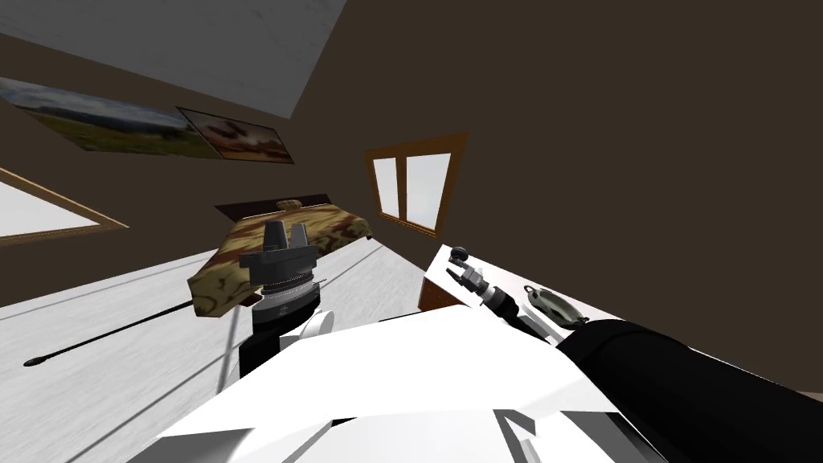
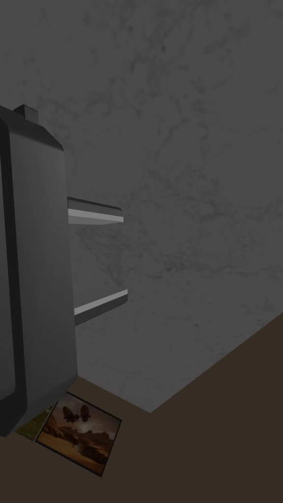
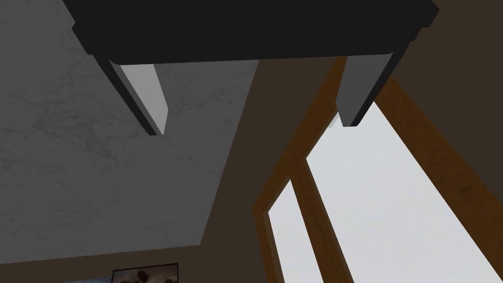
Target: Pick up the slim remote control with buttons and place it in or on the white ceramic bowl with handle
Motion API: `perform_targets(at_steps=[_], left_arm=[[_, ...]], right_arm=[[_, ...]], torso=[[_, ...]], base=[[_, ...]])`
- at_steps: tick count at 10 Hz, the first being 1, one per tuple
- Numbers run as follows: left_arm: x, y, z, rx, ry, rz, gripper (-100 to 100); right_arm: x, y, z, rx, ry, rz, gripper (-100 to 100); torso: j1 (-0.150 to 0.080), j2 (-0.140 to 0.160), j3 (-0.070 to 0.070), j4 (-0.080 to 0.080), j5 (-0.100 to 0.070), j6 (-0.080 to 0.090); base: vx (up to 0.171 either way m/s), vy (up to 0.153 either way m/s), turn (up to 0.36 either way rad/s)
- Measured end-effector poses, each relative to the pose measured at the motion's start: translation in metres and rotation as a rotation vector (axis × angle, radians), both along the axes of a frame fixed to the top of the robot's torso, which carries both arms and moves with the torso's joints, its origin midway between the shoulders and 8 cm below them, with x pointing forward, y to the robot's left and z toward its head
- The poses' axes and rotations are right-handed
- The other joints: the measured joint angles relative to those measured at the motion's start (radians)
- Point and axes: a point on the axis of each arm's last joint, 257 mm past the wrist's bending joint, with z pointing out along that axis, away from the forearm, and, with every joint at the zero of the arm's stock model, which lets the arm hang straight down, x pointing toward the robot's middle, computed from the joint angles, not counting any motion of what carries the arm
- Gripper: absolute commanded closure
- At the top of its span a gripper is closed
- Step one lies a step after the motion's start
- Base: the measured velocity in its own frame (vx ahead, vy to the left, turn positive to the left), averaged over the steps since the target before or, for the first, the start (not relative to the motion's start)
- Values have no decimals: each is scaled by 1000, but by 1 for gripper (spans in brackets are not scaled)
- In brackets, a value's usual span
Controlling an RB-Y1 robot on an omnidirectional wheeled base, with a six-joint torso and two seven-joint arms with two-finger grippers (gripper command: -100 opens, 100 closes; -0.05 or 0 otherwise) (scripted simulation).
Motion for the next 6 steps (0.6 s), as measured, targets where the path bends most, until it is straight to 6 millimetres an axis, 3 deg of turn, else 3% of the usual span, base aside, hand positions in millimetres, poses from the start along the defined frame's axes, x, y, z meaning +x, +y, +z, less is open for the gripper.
perform_targets(at_steps=[6], left_arm=[[0,0,0,0,0,0,0]], right_arm=[[-35,-26,-84,-311,147,73,-100]], torso=[[-1,0,0,0,0,0]], base=[[-17,-32,251]])
